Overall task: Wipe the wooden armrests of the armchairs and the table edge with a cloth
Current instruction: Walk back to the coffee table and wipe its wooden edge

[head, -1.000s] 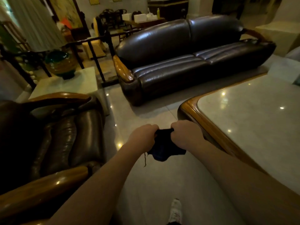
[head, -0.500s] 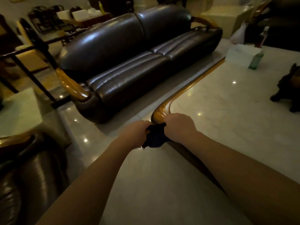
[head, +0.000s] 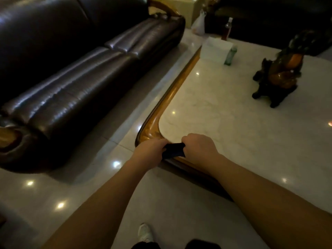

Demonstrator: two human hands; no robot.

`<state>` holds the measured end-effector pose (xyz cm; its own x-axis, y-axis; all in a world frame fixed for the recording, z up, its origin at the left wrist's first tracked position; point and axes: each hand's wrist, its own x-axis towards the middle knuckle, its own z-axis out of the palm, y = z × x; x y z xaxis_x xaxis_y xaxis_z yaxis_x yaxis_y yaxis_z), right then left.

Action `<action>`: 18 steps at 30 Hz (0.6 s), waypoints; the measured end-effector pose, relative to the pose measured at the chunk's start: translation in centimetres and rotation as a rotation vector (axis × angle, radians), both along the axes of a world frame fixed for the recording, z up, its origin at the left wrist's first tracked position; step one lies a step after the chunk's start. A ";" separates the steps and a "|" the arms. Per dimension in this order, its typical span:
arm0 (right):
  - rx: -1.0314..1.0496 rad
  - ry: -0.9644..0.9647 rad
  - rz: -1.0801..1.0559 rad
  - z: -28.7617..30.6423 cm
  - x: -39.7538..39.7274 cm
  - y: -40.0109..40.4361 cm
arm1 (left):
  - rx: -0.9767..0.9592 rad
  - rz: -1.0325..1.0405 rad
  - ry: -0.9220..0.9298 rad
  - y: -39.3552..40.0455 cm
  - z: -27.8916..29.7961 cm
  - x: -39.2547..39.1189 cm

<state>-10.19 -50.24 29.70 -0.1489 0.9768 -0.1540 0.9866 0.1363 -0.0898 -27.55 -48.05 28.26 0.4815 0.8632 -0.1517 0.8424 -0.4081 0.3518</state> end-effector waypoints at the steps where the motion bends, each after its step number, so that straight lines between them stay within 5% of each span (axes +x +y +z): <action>1: -0.001 0.019 -0.040 -0.4 -0.2 0.7 | 0.009 -0.019 -0.012 1.2 -0.4 -0.2; 11: -0.079 0.123 -0.299 -7.6 2.7 7.5 | -0.122 -0.203 -0.084 11.7 -6.8 2.8; 18: -0.188 0.294 -0.421 -16.5 6.0 13.0 | -0.251 -0.119 -0.178 17.9 -14.8 5.5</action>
